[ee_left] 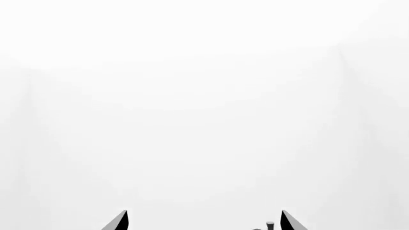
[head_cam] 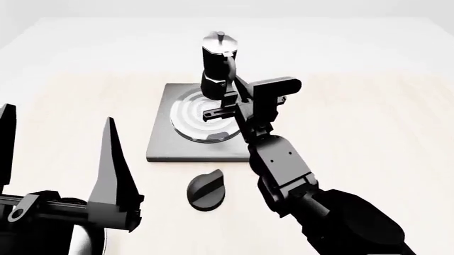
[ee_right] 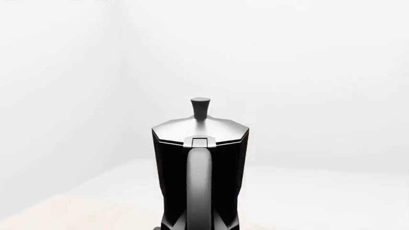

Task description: Turn on the stove and put the moka pot on it.

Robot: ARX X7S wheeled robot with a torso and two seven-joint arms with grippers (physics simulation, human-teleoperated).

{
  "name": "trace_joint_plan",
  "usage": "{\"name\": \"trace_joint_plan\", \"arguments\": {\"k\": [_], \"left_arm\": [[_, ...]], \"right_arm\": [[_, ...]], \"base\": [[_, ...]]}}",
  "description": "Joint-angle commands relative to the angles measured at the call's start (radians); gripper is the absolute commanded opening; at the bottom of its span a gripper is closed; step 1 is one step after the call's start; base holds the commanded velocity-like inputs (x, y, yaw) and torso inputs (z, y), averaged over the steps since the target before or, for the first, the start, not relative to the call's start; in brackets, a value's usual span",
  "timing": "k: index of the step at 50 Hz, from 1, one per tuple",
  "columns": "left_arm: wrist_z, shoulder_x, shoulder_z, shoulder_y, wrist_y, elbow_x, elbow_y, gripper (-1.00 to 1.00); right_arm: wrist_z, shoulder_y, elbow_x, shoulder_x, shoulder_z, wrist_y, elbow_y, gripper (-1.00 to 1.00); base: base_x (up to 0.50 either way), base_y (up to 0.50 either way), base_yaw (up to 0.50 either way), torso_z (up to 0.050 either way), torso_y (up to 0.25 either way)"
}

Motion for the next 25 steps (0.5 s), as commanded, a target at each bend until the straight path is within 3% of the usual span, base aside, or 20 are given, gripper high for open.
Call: {"name": "trace_joint_plan", "arguments": {"k": [1,25], "left_arm": [[0.0,-0.001,0.0,0.011,0.015,0.002,-0.008,1.0],[-0.001,-0.003,0.007,0.006,0.022,0.001,-0.013,1.0]], "right_arm": [[0.018,0.013,-0.061,-0.002,0.029,-0.037,-0.009,-1.0],[0.024,0.021,-0.078,-0.002,0.029,-0.015,-0.025,-1.0]], "base": [[0.0,0.0,0.0,0.0,-0.133],[0.0,0.0,0.0,0.0,-0.133]]}}
